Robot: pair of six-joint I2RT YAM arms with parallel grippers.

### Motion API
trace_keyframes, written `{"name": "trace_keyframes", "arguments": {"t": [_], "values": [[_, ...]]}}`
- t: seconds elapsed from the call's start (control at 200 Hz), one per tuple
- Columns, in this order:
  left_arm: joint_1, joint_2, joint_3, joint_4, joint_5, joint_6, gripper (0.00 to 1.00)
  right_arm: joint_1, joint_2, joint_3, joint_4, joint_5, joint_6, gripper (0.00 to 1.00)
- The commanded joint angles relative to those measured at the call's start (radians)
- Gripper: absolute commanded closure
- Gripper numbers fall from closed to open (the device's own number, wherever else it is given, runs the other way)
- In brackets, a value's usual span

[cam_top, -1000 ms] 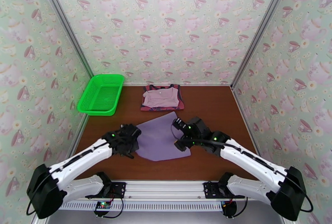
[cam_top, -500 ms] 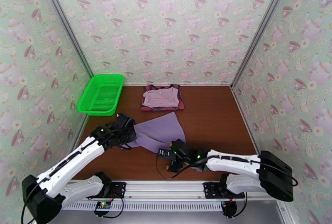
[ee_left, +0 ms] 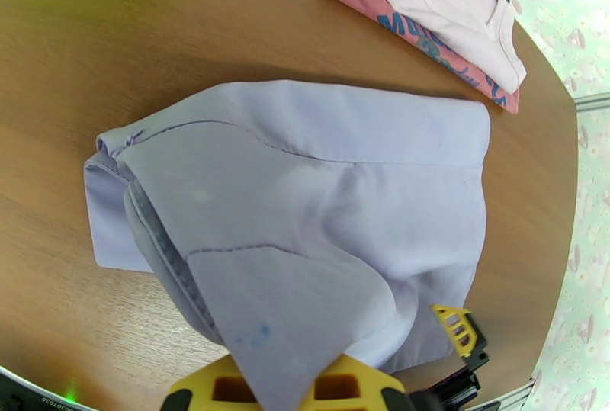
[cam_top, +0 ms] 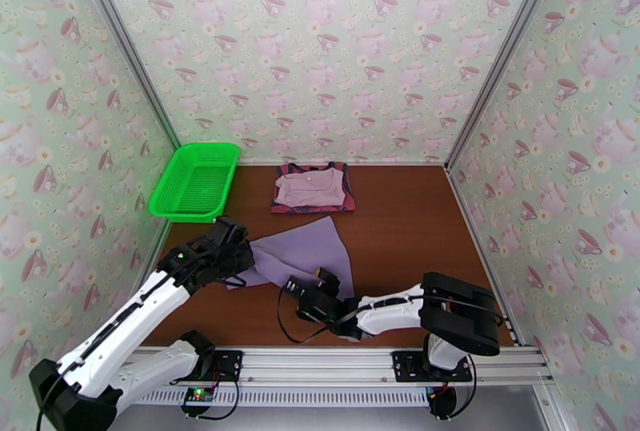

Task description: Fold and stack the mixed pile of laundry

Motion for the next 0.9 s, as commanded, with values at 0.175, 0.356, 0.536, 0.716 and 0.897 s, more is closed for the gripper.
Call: {"name": "trace_keyframes", "arguments": {"t": [0.175,0.356,0.536,0.716,0.897], "values": [[0.072,-0.035,0.041,-0.027,0.033,0.036,1.0,-0.005,-0.032,-0.064,-0.02,0.163,0.103,0.13],[0.111,-0.039,0.041,-0.033,0.041,0.053,1.0,-0.005,-0.095,-0.066,-0.077,0.17,0.134,0.7],[0.139,-0.048,0.111,-0.049,0.059,0.07,1.0,-0.01,-0.275,-0.025,-0.13,0.215,-0.003,1.0],[0.142,-0.057,0.217,-0.08,0.106,0.09,1.0,-0.062,-0.558,0.157,-0.363,0.146,-0.247,1.0],[0.141,-0.052,0.332,-0.074,0.204,0.098,1.0,-0.143,-0.717,0.4,-0.627,-0.031,-0.363,1.0]]}}
